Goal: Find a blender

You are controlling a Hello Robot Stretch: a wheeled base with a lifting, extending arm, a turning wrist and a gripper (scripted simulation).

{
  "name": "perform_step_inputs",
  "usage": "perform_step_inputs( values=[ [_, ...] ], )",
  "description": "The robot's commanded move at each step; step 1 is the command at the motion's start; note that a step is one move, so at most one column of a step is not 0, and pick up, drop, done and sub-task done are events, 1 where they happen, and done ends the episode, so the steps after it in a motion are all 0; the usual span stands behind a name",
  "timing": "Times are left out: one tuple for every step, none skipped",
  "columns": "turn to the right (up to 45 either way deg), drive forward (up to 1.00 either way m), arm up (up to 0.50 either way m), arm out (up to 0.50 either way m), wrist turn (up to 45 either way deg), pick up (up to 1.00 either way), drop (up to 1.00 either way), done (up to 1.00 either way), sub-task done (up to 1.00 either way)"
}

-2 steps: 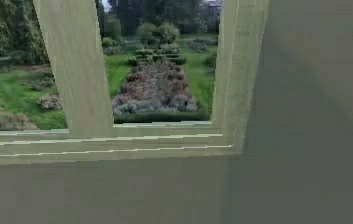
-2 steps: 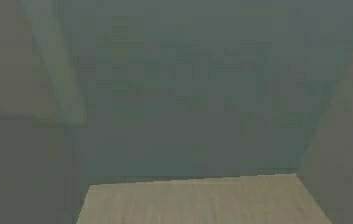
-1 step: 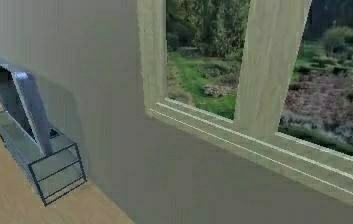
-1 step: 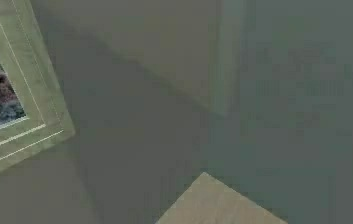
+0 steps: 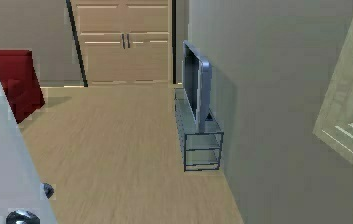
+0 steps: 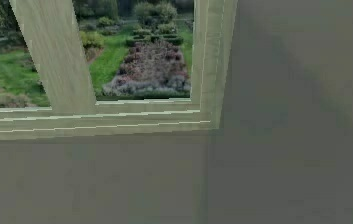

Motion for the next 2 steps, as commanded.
perform_step_inputs(
  values=[
    [-3.0, 0.0, 0.0, 0.0, 0.0, 0.0, 0.0, 0.0, 0.0],
    [0.0, 0.7, 0.0, 0.0, 0.0, 0.0, 0.0, 0.0, 0.0]
  ],
)
